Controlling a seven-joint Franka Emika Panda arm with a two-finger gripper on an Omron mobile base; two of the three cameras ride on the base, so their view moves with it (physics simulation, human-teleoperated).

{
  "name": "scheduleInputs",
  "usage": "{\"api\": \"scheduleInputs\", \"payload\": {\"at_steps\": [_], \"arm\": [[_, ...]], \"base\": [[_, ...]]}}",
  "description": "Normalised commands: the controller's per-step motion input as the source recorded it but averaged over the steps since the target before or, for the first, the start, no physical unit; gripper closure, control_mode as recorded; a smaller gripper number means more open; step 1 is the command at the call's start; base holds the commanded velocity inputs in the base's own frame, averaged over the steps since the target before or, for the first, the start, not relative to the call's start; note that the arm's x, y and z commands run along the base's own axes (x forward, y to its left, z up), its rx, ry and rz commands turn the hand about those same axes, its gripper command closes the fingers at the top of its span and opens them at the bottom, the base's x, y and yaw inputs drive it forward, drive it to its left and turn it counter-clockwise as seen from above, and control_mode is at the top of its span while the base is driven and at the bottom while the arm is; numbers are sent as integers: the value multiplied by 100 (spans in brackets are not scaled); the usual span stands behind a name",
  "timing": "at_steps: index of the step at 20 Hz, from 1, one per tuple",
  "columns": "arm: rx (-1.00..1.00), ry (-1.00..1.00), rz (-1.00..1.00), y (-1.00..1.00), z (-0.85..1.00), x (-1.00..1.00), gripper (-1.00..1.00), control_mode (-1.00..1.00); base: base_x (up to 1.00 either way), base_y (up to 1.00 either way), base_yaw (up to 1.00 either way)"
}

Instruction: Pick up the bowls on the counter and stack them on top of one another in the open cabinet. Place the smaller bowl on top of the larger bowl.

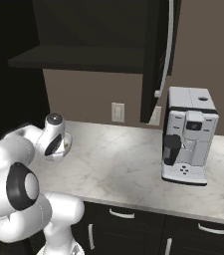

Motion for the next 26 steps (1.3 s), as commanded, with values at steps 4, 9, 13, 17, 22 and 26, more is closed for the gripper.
{"api": "scheduleInputs", "payload": {"at_steps": [4,9,13,17,22,26], "arm": [[0,0,0,0,-27,8,-100,-100],[0,2,0,0,-30,0,-100,-100],[0,0,0,0,-12,4,-100,-100],[0,0,0,1,-2,12,-100,-100],[0,0,0,5,-5,17,-100,-100],[0,0,0,8,-14,15,100,-100]], "base": [[0,0,0],[0,0,0],[0,0,0],[0,0,0],[0,0,0],[0,0,0]]}}
